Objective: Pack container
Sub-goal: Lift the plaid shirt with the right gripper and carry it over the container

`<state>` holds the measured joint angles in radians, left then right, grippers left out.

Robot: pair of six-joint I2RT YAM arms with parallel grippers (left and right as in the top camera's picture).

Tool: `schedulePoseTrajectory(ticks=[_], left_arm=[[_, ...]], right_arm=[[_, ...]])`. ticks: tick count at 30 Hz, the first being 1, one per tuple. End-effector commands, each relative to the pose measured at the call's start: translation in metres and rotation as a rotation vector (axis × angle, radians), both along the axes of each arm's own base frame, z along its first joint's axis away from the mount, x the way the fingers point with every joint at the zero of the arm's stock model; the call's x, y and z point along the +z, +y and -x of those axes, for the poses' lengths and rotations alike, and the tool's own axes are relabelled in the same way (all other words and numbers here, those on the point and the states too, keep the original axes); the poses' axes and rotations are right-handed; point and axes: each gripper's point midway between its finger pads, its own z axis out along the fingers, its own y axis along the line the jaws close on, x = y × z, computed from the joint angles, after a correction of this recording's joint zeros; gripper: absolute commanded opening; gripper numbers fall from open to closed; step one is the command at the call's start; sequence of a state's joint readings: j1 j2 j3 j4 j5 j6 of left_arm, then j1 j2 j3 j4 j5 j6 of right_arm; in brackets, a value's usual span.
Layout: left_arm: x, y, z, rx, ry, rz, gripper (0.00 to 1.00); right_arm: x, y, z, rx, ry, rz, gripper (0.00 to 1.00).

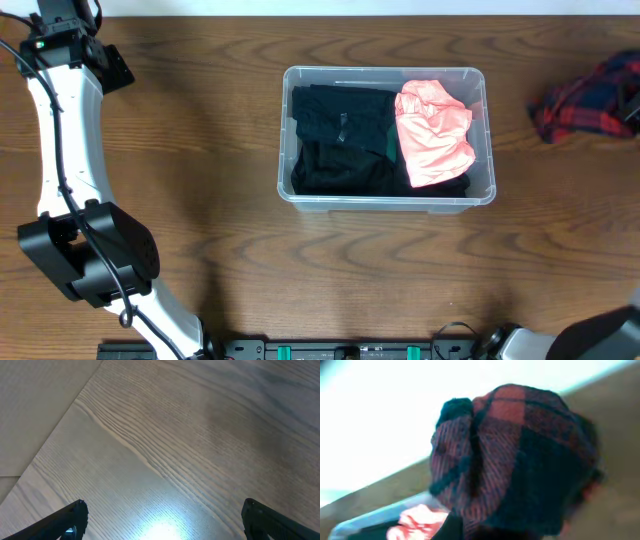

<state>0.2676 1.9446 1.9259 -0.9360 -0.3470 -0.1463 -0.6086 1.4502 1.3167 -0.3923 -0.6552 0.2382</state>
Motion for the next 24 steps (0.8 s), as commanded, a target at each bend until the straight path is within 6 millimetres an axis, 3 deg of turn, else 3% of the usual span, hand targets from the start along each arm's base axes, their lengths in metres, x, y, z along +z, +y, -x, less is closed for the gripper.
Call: schedulePoseTrajectory(ticks=[1, 5, 8, 12, 15, 24], left_arm=[[-0.002, 0.003, 0.001, 0.010, 0.009, -0.008, 0.98], [-0.002, 0.003, 0.001, 0.010, 0.009, -0.008, 0.98], [-0.002, 0.003, 0.001, 0.010, 0.009, -0.008, 0.98], [-0.002, 0.003, 0.001, 0.010, 0.009, -0.008, 0.98], [-0.002, 0.003, 0.001, 0.010, 0.009, -0.008, 0.98], [-0.002, 0.003, 0.001, 0.010, 0.009, -0.008, 0.98]], right_arm=[[0.057, 0.059, 0.004, 0.194, -0.165, -0.024, 0.01], [0.097, 0.112, 0.007, 0.403, -0.317, 0.007, 0.01], [0.127, 0.156, 0.020, 0.593, -0.437, 0.020, 0.01], [0.155, 0.200, 0.040, 0.764, -0.517, -0.034, 0.01], [0.163, 0.222, 0.052, 0.855, -0.527, -0.067, 0.01], [0.156, 0.277, 0.078, 1.100, -0.517, -0.106, 0.01]])
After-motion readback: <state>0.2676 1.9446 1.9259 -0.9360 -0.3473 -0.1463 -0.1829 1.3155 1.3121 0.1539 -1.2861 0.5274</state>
